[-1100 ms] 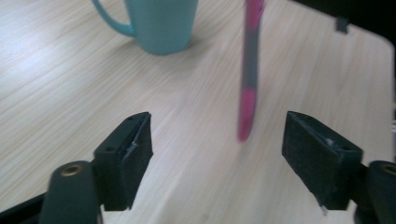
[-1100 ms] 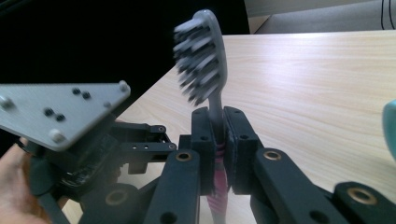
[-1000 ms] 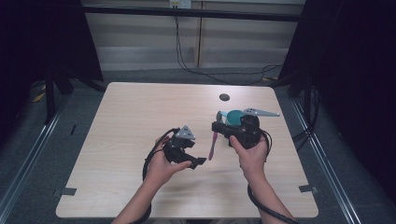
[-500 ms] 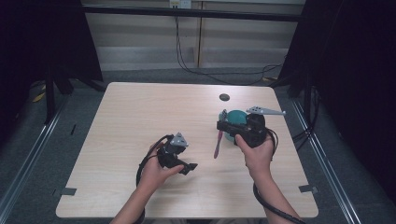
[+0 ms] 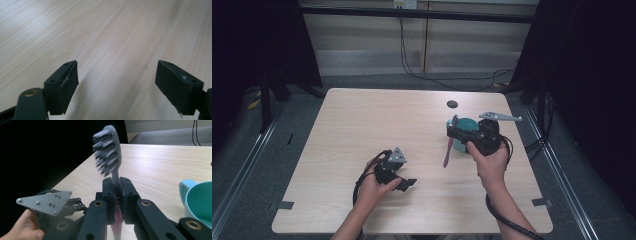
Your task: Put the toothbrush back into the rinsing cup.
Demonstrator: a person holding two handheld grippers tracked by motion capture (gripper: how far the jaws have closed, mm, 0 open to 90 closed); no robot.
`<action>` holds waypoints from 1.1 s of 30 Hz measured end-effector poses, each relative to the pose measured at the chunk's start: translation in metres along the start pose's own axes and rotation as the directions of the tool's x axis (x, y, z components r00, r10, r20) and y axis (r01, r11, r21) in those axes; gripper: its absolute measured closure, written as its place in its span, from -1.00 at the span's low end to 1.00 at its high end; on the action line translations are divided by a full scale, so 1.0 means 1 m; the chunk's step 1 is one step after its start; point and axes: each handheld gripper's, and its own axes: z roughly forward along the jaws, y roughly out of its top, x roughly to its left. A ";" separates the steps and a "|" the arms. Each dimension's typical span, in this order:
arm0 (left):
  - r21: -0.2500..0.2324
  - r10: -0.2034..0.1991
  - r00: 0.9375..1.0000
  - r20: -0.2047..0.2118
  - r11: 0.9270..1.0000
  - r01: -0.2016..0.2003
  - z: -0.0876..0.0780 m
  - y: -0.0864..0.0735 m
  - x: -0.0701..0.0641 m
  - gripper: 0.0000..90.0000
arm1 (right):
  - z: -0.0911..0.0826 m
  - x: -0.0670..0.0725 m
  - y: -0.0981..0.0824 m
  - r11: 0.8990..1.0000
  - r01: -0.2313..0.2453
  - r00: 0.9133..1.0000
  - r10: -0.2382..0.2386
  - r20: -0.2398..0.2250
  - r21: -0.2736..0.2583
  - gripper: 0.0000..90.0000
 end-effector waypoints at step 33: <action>-0.052 0.016 1.000 -0.008 0.998 -0.017 0.006 -0.023 0.003 -0.67 | -0.012 -0.005 0.021 1.000 0.022 0.999 -0.022 0.031 -0.011 0.87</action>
